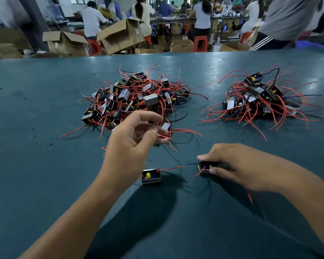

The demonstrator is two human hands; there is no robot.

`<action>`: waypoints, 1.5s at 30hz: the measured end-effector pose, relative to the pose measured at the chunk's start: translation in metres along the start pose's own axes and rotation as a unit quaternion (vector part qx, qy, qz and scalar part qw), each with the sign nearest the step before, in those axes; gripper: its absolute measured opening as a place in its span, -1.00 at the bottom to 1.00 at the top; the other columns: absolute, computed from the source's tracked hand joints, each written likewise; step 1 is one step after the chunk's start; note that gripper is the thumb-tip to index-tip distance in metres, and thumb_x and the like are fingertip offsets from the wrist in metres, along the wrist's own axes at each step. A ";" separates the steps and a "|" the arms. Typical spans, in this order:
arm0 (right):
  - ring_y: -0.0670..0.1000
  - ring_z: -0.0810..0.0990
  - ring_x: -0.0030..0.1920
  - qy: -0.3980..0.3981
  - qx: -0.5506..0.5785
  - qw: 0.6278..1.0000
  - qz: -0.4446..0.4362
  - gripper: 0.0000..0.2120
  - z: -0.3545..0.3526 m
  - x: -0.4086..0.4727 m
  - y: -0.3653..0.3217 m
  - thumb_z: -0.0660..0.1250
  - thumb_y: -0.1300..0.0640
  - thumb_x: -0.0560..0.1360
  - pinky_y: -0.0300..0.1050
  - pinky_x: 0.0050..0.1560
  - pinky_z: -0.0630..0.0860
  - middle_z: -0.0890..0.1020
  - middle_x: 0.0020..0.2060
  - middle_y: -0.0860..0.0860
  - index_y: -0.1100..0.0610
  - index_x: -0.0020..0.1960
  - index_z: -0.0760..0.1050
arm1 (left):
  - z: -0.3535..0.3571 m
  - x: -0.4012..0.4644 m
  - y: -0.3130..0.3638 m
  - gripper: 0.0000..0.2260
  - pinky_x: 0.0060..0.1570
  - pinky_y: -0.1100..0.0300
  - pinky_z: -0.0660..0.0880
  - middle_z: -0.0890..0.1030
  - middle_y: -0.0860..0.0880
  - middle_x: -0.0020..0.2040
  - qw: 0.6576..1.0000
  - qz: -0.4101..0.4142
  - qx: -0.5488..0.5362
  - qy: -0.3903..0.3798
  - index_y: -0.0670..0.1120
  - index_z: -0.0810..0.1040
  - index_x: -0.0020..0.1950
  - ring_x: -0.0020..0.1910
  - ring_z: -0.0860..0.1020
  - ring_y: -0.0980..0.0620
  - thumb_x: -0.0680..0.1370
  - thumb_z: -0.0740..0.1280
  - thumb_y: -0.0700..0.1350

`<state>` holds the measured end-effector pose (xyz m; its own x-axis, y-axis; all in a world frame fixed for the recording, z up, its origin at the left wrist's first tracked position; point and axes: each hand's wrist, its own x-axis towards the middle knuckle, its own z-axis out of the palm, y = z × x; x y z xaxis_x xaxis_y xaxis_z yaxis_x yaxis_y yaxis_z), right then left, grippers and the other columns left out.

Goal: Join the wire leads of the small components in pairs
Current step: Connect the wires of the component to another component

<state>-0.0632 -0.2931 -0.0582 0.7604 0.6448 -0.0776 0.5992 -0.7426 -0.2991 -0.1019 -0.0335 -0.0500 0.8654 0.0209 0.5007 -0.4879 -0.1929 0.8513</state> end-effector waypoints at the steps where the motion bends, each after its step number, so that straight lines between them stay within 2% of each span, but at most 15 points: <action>1: -0.16 0.48 0.11 0.007 -0.002 1.000 -0.003 -0.62 0.000 0.000 0.000 0.26 -0.04 0.60 -0.14 0.20 0.43 0.51 0.06 -0.20 -0.16 0.41 0.41 | -0.004 0.003 0.001 -0.80 -0.08 0.20 0.62 0.68 -0.11 -0.11 0.999 0.021 -0.027 0.012 -0.17 0.59 0.11 -0.11 0.69 -0.03 0.61 0.23 -0.36; 5: -0.20 0.48 0.22 0.044 -0.018 0.999 0.017 -0.61 -0.002 -0.001 -0.003 0.31 -0.07 0.57 -0.17 0.26 0.42 0.55 0.19 -0.28 -0.18 0.38 0.41 | -0.021 0.011 0.005 -0.74 -0.25 0.21 0.56 0.65 -0.11 -0.10 0.991 0.035 -0.129 0.014 -0.12 0.61 0.04 -0.27 0.62 0.00 0.58 0.20 -0.39; 8: -0.24 0.49 0.19 0.042 -0.009 0.999 0.029 -0.62 -0.011 -0.005 -0.004 0.35 -0.10 0.53 -0.21 0.28 0.40 0.54 0.16 -0.31 -0.19 0.34 0.44 | -0.025 0.007 0.006 -0.76 -0.34 0.24 0.52 0.65 -0.12 -0.05 0.979 -0.008 -0.188 -0.084 -0.13 0.60 0.00 -0.33 0.58 0.01 0.57 0.20 -0.38; 10: -0.30 0.51 0.14 0.110 0.049 0.992 0.032 -0.70 -0.021 -0.009 -0.006 0.34 -0.02 0.55 -0.31 0.23 0.41 0.57 0.10 -0.32 -0.23 0.26 0.48 | -0.020 0.003 0.006 -0.79 -0.32 0.26 0.51 0.65 -0.09 -0.06 0.979 -0.026 -0.143 -0.143 -0.14 0.60 0.01 -0.32 0.57 0.01 0.58 0.22 -0.36; 12: -0.27 0.58 0.12 0.227 0.201 0.953 0.025 -0.74 -0.029 -0.013 -0.012 0.31 0.19 0.58 -0.35 0.18 0.47 0.65 0.04 -0.25 -0.15 0.15 0.54 | -0.013 0.000 0.003 -0.85 -0.29 0.28 0.51 0.66 -0.02 -0.13 0.983 -0.026 -0.058 -0.172 -0.17 0.58 0.04 -0.32 0.57 0.05 0.59 0.26 -0.35; 15: -0.13 0.65 0.11 0.241 0.359 0.901 0.012 -0.63 -0.030 -0.015 -0.026 0.20 0.44 0.57 -0.30 0.17 0.52 0.69 0.03 -0.10 0.01 0.11 0.58 | -0.004 -0.005 -0.001 -0.84 -0.24 0.25 0.51 0.62 0.13 -0.23 0.973 -0.022 0.090 -0.213 -0.07 0.59 0.06 -0.30 0.57 0.11 0.59 0.33 -0.29; 17: -0.20 0.62 0.11 0.178 0.330 0.927 0.031 -0.61 -0.024 -0.014 -0.032 0.23 0.45 0.55 -0.32 0.21 0.49 0.68 0.03 -0.11 -0.01 0.10 0.56 | 0.002 -0.008 -0.003 -0.84 -0.17 0.22 0.52 0.59 0.21 -0.15 0.957 0.018 0.178 -0.229 -0.01 0.59 0.09 -0.26 0.56 0.14 0.56 0.42 -0.21; 21: -0.35 0.52 0.14 0.069 0.198 0.974 0.086 -0.70 -0.012 -0.011 -0.030 0.42 0.21 0.51 -0.36 0.22 0.46 0.58 0.09 -0.24 -0.12 0.10 0.44 | 0.015 -0.011 -0.008 -0.83 -0.14 0.40 0.42 0.58 0.13 -0.05 0.944 0.084 0.239 -0.211 -0.04 0.60 0.13 -0.23 0.52 0.12 0.55 0.46 -0.13; 24: -0.25 0.47 0.27 0.046 0.115 0.987 0.103 -0.62 -0.005 -0.010 -0.032 0.40 0.13 0.52 -0.19 0.32 0.42 0.49 0.23 -0.24 -0.14 0.23 0.35 | 0.022 -0.012 -0.009 -0.91 -0.15 0.43 0.34 0.56 0.09 -0.11 0.933 0.125 0.271 -0.202 -0.10 0.62 0.08 -0.24 0.43 0.25 0.59 0.39 -0.17; 28: -0.18 0.38 0.38 0.036 0.070 0.994 0.074 -0.46 -0.001 -0.009 -0.029 0.40 0.14 0.52 -0.21 0.40 0.32 0.39 0.37 -0.19 -0.10 0.40 0.24 | 0.024 -0.013 -0.010 -0.95 -0.19 0.43 0.32 0.56 0.07 -0.17 0.939 0.114 0.274 -0.174 -0.09 0.60 -0.01 -0.25 0.44 0.18 0.59 0.37 -0.23; 33: -0.04 0.43 0.22 0.043 -0.082 0.993 0.077 -0.71 0.001 -0.003 -0.016 0.33 -0.02 0.55 -0.08 0.19 0.43 0.41 0.20 -0.14 -0.08 0.25 0.39 | 0.018 -0.012 -0.012 -0.90 -0.21 0.43 0.35 0.56 0.13 -0.19 0.945 0.086 0.261 -0.176 -0.05 0.58 -0.07 -0.21 0.50 0.20 0.56 0.39 -0.24; 36: -0.03 0.45 0.14 0.024 -0.108 0.991 0.073 -0.79 -0.001 -0.002 -0.016 0.27 -0.10 0.56 -0.07 0.11 0.45 0.42 0.00 -0.17 -0.11 0.17 0.41 | 0.016 -0.011 -0.012 -0.95 -0.26 0.37 0.39 0.57 0.15 -0.17 0.954 0.071 0.239 -0.166 -0.02 0.58 -0.07 -0.25 0.50 0.19 0.56 0.37 -0.16; 39: -0.04 0.43 0.24 0.042 -0.126 0.988 0.077 -0.67 -0.002 -0.005 -0.017 0.25 -0.13 0.57 -0.07 0.22 0.43 0.45 0.13 -0.16 -0.12 0.31 0.34 | 0.018 -0.013 -0.012 -0.94 -0.28 0.34 0.41 0.56 0.20 -0.19 0.961 0.055 0.218 -0.163 0.04 0.58 -0.07 -0.27 0.51 0.18 0.57 0.36 -0.11; 41: -0.08 0.42 0.29 0.084 -0.064 0.993 0.056 -0.64 -0.005 -0.007 -0.022 0.27 -0.03 0.59 -0.09 0.29 0.39 0.47 0.22 -0.16 -0.09 0.37 0.35 | 0.019 -0.014 -0.012 -0.95 -0.28 0.28 0.44 0.57 0.18 -0.18 0.964 0.045 0.201 -0.166 0.06 0.58 -0.06 -0.25 0.53 0.13 0.58 0.36 -0.09; 45: -0.24 0.51 0.04 0.144 0.069 0.987 0.009 -0.76 -0.011 -0.009 -0.036 0.32 0.15 0.57 -0.28 0.13 0.42 0.56 0.05 -0.24 -0.08 0.20 0.55 | 0.020 -0.015 -0.011 -0.95 -0.27 0.17 0.47 0.60 0.14 -0.20 0.969 0.025 0.177 -0.169 0.05 0.60 -0.05 -0.24 0.55 0.09 0.58 0.36 -0.09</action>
<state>-0.0891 -0.2741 -0.0360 0.8226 0.5379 0.1841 0.5598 -0.7097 -0.4278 -0.1065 -0.0516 -0.0703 0.8593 -0.3073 0.4088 -0.5114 -0.5112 0.6907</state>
